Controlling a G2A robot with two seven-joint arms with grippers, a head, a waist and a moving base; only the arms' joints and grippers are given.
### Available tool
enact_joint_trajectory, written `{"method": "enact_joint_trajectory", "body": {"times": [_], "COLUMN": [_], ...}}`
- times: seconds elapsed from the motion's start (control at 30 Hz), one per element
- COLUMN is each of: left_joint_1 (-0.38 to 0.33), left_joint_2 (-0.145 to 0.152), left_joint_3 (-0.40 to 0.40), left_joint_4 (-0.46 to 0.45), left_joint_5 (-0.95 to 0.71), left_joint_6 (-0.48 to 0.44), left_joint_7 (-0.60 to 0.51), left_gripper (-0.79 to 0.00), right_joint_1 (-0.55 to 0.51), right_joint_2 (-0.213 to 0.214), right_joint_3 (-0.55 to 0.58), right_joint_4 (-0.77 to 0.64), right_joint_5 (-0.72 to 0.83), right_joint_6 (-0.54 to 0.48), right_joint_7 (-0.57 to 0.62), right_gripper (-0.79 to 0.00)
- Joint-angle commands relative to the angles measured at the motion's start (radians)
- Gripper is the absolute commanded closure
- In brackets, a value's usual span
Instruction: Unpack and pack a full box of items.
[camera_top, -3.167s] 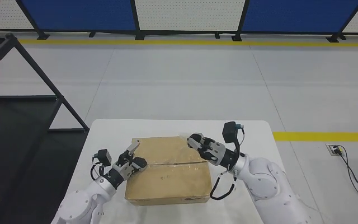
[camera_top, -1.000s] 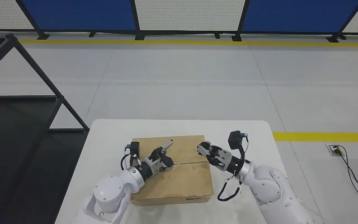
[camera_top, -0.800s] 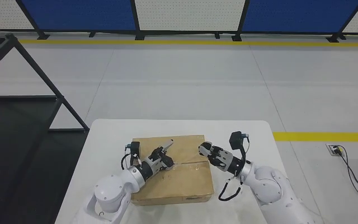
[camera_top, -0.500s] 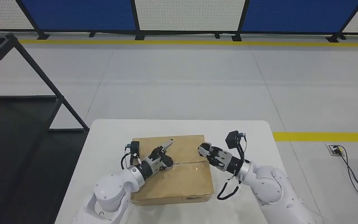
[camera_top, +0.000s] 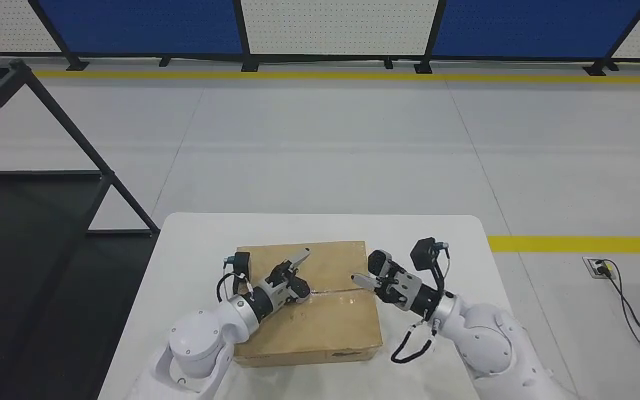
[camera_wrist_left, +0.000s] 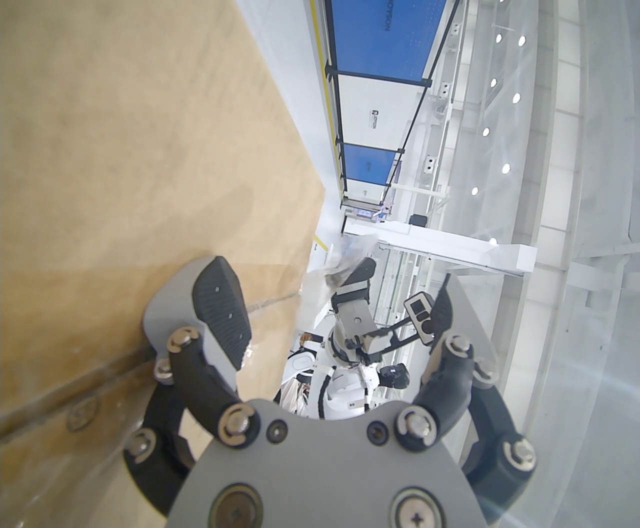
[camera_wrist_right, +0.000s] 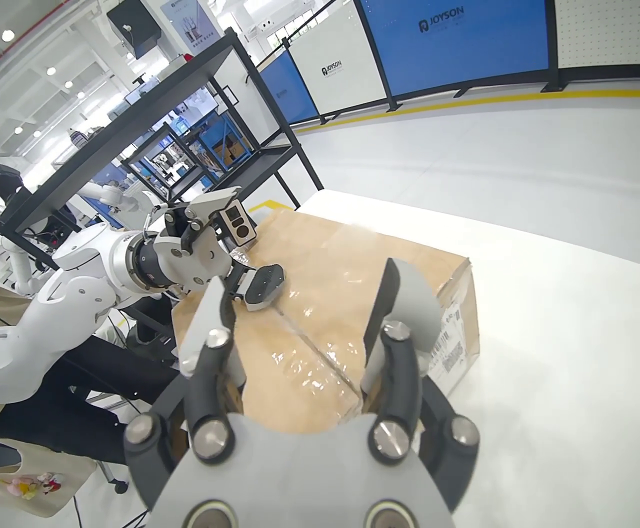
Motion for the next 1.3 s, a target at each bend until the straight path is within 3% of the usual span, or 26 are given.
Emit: {"method": "enact_joint_trajectory", "body": {"times": [0.0, 0.13, 0.27, 0.57, 0.8, 0.87, 1.27], "left_joint_1": [0.001, 0.005, 0.009, 0.022, 0.038, 0.042, 0.063], "left_joint_2": [0.0, -0.001, -0.001, -0.002, 0.0, 0.0, 0.005], "left_joint_3": [-0.001, -0.002, -0.002, -0.006, -0.018, -0.023, -0.062], "left_joint_4": [0.0, -0.003, -0.006, -0.016, -0.027, -0.028, -0.035], "left_joint_5": [0.0, 0.002, 0.003, 0.005, 0.004, 0.003, -0.003], "left_joint_6": [-0.002, -0.003, -0.003, -0.01, -0.022, -0.026, -0.037], "left_joint_7": [-0.002, -0.002, -0.001, 0.0, -0.007, -0.007, -0.016], "left_gripper": [-0.785, -0.785, -0.785, -0.785, -0.785, -0.785, -0.785], "right_joint_1": [-0.011, -0.034, -0.045, -0.029, 0.011, 0.029, 0.095], "right_joint_2": [0.002, 0.005, 0.01, 0.024, 0.022, 0.016, 0.001], "right_joint_3": [0.006, 0.019, 0.018, -0.07, -0.163, -0.194, -0.295], "right_joint_4": [-0.015, -0.045, -0.078, -0.229, -0.278, -0.278, -0.252], "right_joint_5": [-0.002, -0.001, 0.022, 0.027, -0.007, -0.045, -0.126], "right_joint_6": [0.004, 0.005, -0.058, -0.169, -0.041, 0.03, 0.176], "right_joint_7": [-0.012, -0.04, -0.019, 0.215, 0.357, 0.358, 0.426], "right_gripper": [-0.785, -0.785, -0.785, -0.785, -0.785, -0.785, -0.785]}}
